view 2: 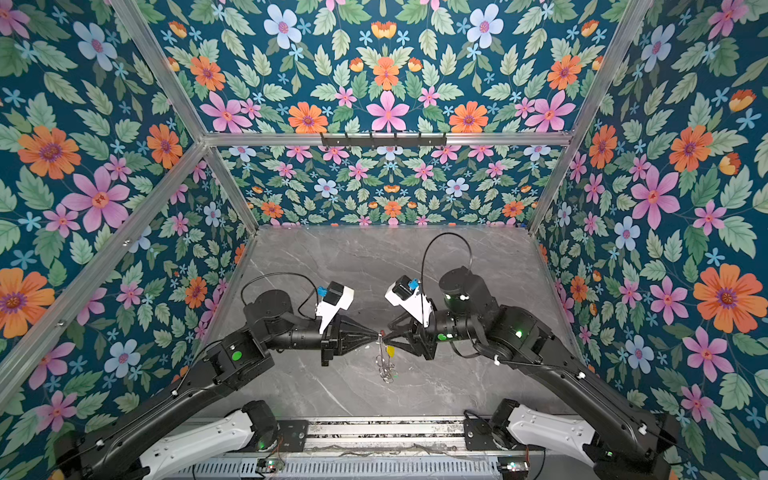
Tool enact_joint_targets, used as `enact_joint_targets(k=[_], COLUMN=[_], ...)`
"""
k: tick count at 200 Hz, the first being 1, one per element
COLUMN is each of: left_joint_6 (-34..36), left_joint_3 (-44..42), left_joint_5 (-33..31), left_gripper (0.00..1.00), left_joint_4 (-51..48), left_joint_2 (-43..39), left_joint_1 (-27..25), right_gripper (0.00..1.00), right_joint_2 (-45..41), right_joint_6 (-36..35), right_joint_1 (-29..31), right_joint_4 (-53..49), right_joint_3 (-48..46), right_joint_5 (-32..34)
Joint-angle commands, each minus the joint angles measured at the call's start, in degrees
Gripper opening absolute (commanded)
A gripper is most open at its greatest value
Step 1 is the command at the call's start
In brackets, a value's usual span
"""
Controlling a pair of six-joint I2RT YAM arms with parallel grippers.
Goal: Remove the keys from the keyring
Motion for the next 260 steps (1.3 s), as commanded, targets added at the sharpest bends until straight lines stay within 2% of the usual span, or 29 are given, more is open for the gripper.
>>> enact_joint_targets(k=[1,39,73,177,217,260], left_joint_6=[-0.6,-1.9,-3.6,-5.6,-6.0,-6.1], left_joint_3=[-2.5,-7.9,-10.9,-12.4,-12.6,-12.8], left_joint_5=[-5.9,-11.3,-14.8,-15.5,-15.5,-16.0], left_gripper=[0.0,0.0,0.0,0.0,0.0,0.0], left_joint_4=[11.0,21.2,27.4,29.5,29.8,30.1], left_joint_2=[-2.6,-6.4,-7.8,-6.8,-7.1,-7.5], left_joint_1=[0.0,0.0,0.0,0.0,0.0,0.0], right_gripper=[0.46,0.52,0.53,0.54,0.46,0.29], right_joint_2=[-3.1,-9.4,-10.7,-5.3,-4.2,-4.0], right_joint_6=[3.3,7.8,10.2,6.6,6.1,5.3], right_joint_1=[0.1,0.2,0.7,5.4,5.8,6.6], right_joint_4=[11.0,27.1,35.4,36.0,34.4,33.6], right_joint_3=[-3.4,-14.3,-19.4,-17.5,-16.7,-16.6], right_joint_5=[4.4,6.7,6.7,13.9,15.2,15.3])
